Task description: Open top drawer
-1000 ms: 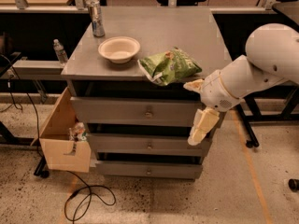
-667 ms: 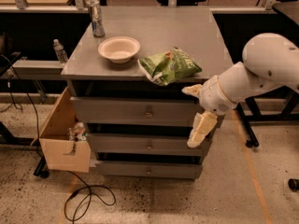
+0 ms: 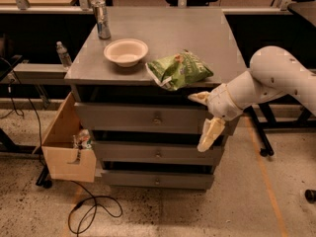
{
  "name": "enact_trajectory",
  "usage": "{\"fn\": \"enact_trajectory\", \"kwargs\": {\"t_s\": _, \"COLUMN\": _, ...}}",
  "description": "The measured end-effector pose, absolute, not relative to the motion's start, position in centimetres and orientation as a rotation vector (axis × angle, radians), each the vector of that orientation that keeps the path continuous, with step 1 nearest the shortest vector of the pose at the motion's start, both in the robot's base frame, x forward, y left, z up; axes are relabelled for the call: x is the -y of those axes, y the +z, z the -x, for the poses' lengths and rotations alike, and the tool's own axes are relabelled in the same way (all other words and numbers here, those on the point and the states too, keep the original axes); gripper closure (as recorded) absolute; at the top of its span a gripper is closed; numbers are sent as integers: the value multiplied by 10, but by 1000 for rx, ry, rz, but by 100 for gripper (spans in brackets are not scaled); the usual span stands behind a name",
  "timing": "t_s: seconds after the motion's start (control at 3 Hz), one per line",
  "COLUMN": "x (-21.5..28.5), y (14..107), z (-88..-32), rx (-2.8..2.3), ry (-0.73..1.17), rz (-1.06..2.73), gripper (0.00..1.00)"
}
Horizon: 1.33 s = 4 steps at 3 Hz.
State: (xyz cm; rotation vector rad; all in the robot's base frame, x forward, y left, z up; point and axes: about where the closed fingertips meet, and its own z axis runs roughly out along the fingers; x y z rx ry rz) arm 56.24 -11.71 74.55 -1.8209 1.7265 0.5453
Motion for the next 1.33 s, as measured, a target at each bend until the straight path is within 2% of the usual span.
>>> {"fn": "enact_trajectory", "kwargs": {"t_s": 1.33, "x": 106, "y": 693, "z": -613, "rx": -1693, "ry": 447, "rz": 1887, "gripper": 0}}
